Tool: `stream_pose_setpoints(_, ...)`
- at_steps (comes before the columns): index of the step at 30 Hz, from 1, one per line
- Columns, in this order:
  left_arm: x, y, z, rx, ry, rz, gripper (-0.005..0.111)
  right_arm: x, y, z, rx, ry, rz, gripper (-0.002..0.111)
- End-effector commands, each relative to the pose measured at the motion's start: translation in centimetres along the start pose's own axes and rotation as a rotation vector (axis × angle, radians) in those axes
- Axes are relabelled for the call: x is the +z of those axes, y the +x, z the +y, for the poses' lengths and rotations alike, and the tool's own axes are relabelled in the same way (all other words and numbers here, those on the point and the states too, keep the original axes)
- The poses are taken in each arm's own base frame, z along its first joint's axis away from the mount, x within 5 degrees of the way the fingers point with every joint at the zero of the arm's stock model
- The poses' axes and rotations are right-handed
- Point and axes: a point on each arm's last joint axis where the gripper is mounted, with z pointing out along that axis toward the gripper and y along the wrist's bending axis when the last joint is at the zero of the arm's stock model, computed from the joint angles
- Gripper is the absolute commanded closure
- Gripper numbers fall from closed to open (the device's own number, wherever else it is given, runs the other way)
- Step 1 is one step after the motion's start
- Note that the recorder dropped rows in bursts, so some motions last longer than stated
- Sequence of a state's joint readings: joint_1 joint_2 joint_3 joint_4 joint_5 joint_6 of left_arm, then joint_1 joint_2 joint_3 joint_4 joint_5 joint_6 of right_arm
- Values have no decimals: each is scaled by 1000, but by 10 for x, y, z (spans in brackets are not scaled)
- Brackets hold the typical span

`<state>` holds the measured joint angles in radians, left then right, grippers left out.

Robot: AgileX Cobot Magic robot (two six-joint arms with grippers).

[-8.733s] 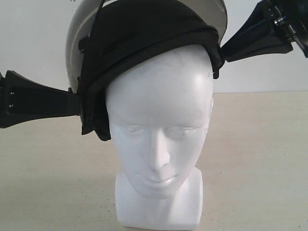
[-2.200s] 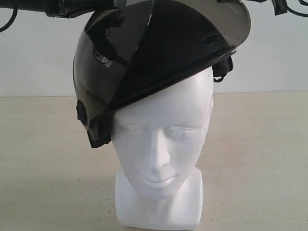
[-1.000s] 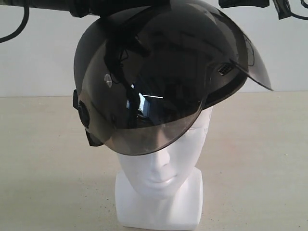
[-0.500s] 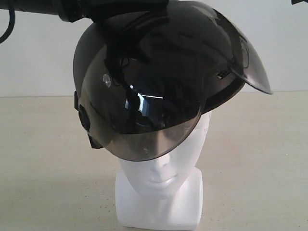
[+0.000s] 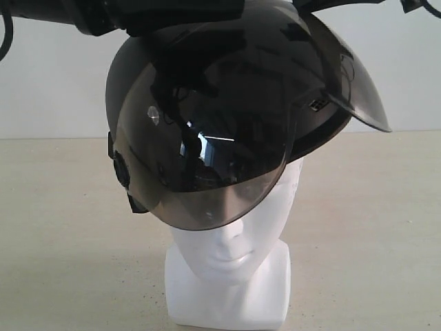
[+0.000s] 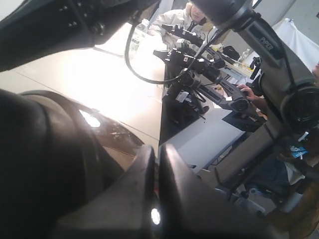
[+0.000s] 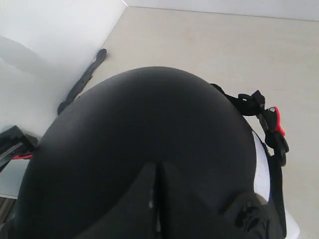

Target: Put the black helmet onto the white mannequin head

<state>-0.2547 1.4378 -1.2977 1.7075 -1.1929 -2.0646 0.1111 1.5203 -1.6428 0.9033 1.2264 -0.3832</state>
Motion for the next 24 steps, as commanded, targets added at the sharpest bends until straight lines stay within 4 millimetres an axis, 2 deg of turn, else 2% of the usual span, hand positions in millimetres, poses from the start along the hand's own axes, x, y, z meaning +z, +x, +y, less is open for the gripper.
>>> stream_pose_setpoints(1, 5, 10, 3, -45, 16, 60, 102, -5, 8, 6, -5, -3, -3, 108)
stream_pose_setpoints(10, 5, 10, 3, -45, 16, 60, 102, 11, 27, 14, -22, -40, 69, 108)
stream_pose_setpoints(24, 5, 10, 3, -45, 16, 60, 102, -17, 54, 36, -66, 17, 57, 108)
